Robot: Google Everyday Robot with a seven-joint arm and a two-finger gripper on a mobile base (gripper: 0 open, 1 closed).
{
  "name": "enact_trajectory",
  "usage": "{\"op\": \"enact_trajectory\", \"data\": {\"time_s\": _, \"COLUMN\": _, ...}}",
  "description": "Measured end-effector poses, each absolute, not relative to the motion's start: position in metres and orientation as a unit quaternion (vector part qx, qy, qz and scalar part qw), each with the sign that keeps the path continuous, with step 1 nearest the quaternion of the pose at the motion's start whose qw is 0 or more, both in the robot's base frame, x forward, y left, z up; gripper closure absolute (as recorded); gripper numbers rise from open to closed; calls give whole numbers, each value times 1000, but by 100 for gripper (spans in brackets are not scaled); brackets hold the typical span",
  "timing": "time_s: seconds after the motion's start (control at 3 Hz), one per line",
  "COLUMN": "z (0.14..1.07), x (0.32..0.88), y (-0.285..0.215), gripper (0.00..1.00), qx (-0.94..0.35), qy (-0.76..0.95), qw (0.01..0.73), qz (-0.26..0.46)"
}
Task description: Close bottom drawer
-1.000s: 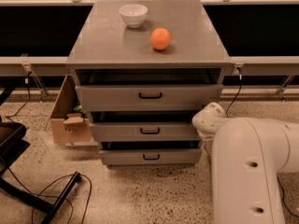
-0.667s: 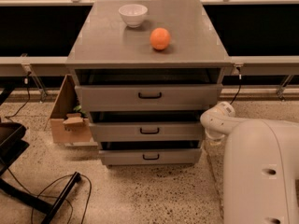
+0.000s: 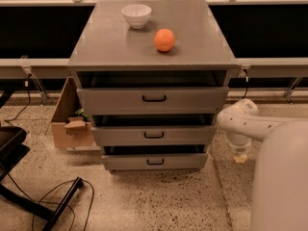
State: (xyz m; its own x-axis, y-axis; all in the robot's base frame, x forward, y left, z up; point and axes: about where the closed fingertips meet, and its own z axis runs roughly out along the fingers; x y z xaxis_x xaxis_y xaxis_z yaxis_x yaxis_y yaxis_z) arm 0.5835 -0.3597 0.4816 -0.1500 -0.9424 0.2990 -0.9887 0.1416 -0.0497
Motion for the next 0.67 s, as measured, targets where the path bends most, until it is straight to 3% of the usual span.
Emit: {"op": "enact_trajectory", "data": {"time_s": 0.67, "z": 566, "x": 495, "y": -384, "gripper": 100, "qx": 563, "qy": -800, "qw": 107, "qz": 178}}
